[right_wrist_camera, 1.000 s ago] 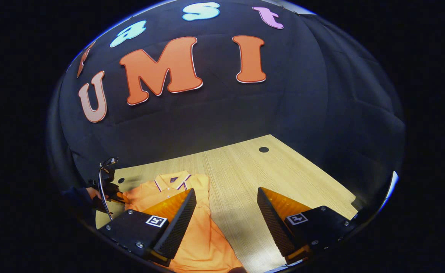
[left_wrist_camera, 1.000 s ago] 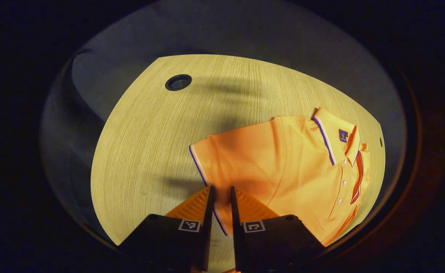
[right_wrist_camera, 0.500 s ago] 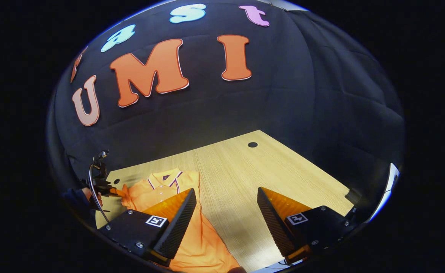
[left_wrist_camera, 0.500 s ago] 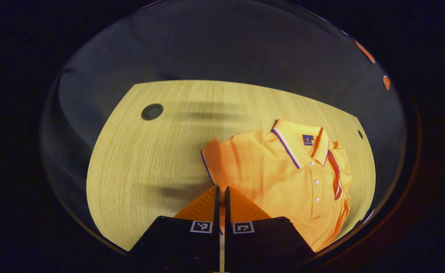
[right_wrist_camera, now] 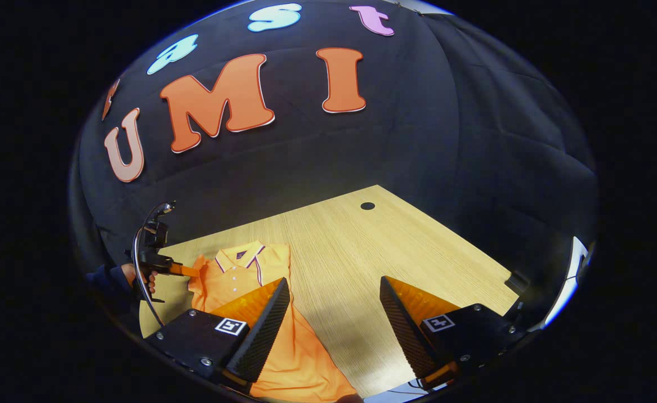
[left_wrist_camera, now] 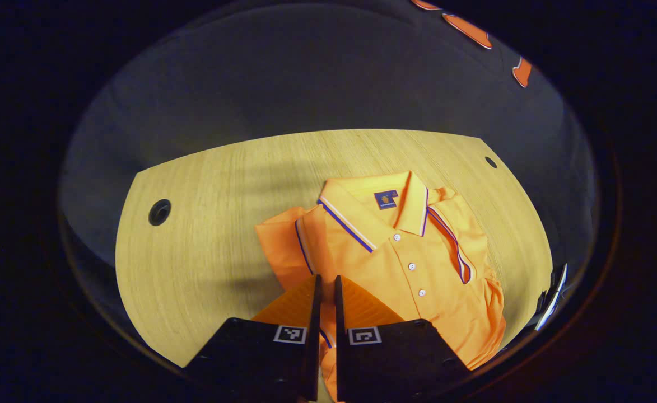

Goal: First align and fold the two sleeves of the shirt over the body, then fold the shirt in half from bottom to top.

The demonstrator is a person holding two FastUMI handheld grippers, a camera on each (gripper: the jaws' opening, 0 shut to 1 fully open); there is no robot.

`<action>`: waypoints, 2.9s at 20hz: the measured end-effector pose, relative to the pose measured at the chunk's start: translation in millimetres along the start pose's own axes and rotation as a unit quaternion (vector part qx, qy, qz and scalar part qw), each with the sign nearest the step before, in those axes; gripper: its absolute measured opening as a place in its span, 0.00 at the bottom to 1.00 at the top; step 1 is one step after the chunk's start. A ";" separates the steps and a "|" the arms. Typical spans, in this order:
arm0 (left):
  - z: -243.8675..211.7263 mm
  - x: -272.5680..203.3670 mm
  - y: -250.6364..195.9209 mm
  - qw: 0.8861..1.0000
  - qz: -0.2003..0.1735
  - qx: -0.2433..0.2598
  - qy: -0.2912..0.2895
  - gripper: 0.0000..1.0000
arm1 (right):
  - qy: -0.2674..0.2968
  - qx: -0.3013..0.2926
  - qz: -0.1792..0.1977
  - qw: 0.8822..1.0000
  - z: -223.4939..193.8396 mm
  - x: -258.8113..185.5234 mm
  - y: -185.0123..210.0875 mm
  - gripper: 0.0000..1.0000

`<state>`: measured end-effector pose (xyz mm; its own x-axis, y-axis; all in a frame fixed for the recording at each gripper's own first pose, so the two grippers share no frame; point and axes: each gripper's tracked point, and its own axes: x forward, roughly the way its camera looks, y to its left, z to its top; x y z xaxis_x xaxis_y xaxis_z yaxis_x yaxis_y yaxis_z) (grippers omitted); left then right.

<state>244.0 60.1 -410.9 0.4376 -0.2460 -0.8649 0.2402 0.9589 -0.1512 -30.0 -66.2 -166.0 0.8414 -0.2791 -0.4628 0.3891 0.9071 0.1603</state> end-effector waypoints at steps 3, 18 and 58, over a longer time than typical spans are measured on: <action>-3.6 8.5 -23.4 0.999 -0.045 0.003 0.002 0.21 | 0.006 0.010 -0.010 1.000 -8.0 -1.2 -4.1 0.99; -31.0 -93.7 -30.4 0.991 -0.037 -0.048 -0.121 0.96 | 0.016 -0.029 0.047 0.998 -24.9 -5.6 10.7 0.99; -357.5 -177.3 -40.9 0.988 0.113 0.027 -0.097 0.98 | 0.212 -0.171 0.160 0.949 -273.8 -33.2 -10.0 0.99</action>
<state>-153.2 115.1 -422.5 0.6419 -0.0529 -0.7650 0.1604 0.9848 0.0665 -164.5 20.2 -390.9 0.6420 0.1147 -0.7581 -0.0666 0.9934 0.0939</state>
